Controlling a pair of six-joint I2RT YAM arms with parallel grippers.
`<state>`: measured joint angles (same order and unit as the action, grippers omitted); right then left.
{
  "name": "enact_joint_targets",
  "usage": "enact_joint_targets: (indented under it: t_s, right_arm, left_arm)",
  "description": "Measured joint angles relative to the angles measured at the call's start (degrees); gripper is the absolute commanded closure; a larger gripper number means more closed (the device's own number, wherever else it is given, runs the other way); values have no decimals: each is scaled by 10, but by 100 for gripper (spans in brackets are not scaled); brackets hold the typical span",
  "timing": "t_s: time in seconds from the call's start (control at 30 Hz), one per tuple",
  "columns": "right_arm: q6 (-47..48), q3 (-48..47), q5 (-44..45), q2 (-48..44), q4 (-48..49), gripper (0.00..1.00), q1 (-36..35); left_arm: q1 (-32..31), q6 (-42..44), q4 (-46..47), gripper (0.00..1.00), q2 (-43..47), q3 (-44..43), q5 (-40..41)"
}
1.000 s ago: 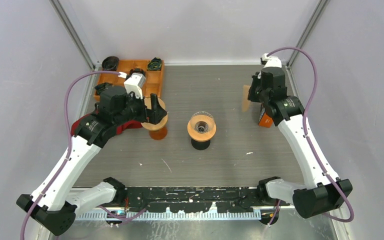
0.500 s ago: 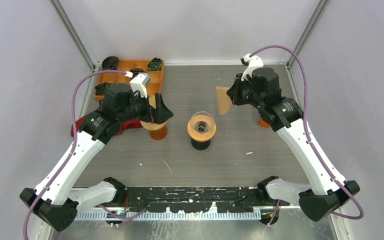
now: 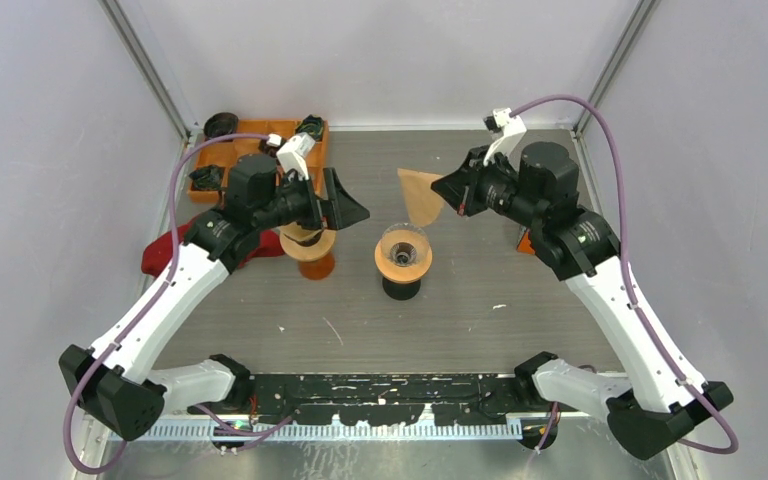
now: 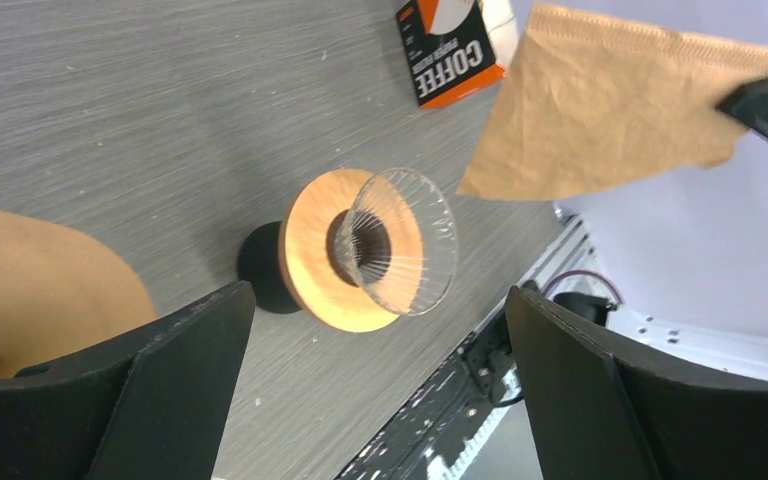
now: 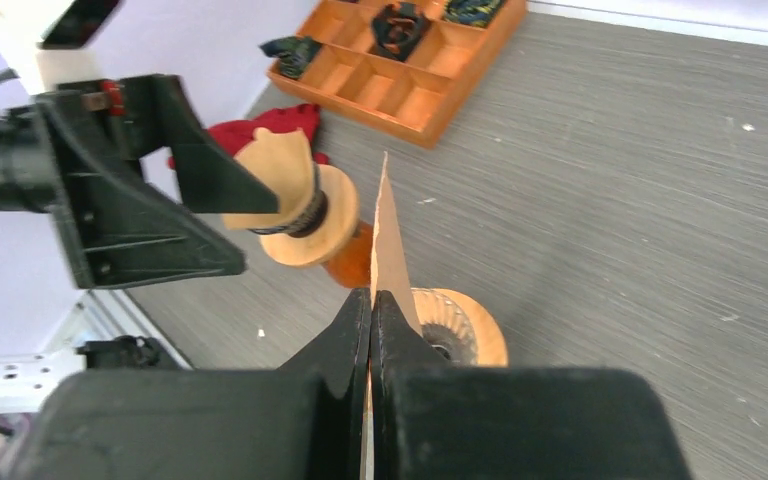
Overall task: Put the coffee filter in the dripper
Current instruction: Place the coffee filter in the coffee dripper.
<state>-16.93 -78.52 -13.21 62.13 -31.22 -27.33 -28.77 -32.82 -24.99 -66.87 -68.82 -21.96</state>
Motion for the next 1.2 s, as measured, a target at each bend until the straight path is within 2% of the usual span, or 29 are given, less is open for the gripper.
enact_joint_targets:
  t_s: [0.27,0.87,1.2]
  right_arm:
    - [-72,52,-75,-32,96,99,0]
    - [-216,148,-190,-32,272,99,0]
    - [-239,162,-199,-32,308,99,0]
  left_arm:
    - [0,-71,76,0,17,31,-16]
    - [0,-159,198,12,34,96,-67]
    - [0,-212,288,35,34,122,-110]
